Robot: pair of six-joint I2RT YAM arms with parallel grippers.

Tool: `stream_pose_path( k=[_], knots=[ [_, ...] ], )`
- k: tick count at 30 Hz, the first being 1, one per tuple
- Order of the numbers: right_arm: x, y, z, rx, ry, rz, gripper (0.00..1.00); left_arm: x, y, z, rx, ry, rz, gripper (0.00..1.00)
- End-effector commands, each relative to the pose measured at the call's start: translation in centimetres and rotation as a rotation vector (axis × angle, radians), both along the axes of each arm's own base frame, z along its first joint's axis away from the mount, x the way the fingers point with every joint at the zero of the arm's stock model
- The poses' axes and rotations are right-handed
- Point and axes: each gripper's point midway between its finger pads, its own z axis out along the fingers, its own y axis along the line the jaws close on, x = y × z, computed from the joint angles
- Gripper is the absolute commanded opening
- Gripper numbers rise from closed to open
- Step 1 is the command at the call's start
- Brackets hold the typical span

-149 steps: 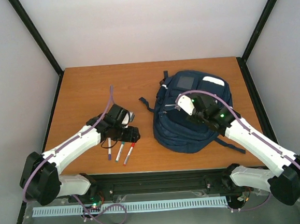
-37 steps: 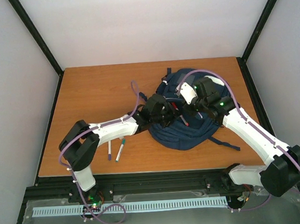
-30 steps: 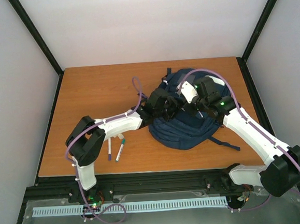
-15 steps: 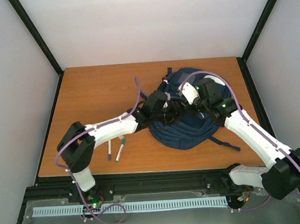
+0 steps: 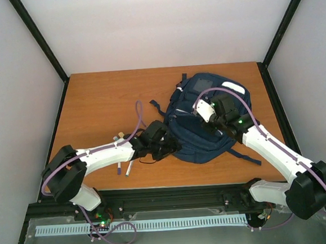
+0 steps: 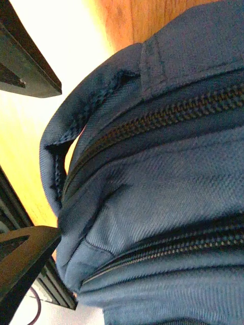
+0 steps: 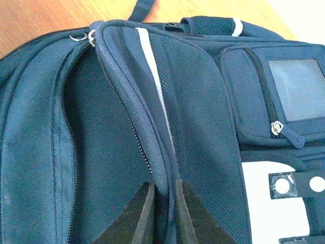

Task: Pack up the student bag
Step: Place the stationery in the student bag.

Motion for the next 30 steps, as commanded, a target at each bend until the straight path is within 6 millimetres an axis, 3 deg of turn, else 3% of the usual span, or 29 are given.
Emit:
stream_pose_path(
  k=[1,3,7,19,21,24,26,30],
  knots=[
    [0.9,-1.0,-0.7,-0.070,-0.044,-0.029,0.21,1.2,-1.1,0.2,-0.031,-0.039,-0.016,0.72],
    [1.0,-1.2,-1.0,-0.087,-0.043,-0.030,0.33,1.2,-1.7,-0.2,-0.048,-0.033,-0.025,0.71],
    [0.8,-0.9,-1.8,-0.114,-0.028,-0.003,0.45,1.5,-2.6,-0.1,-0.080,-0.043,-0.041,0.71],
    [0.4,0.9,-4.3,-0.148,0.028,0.055,0.55,2.1,-3.6,0.3,-0.108,-0.092,-0.070,0.68],
    [0.6,0.9,-4.1,-0.148,0.020,0.044,0.50,2.1,-3.6,0.1,-0.110,-0.089,-0.072,0.67],
    [1.0,0.9,-2.8,-0.130,-0.005,0.025,0.28,2.0,-3.5,0.1,-0.108,-0.087,-0.073,0.67],
    [1.0,1.0,-1.1,-0.098,-0.036,0.020,0.16,2.0,-3.2,0.3,-0.095,-0.096,-0.075,0.67],
    [0.7,1.2,2.4,-0.031,-0.101,0.013,0.03,2.0,-2.1,1.6,-0.032,-0.154,-0.108,0.68]
  ],
)
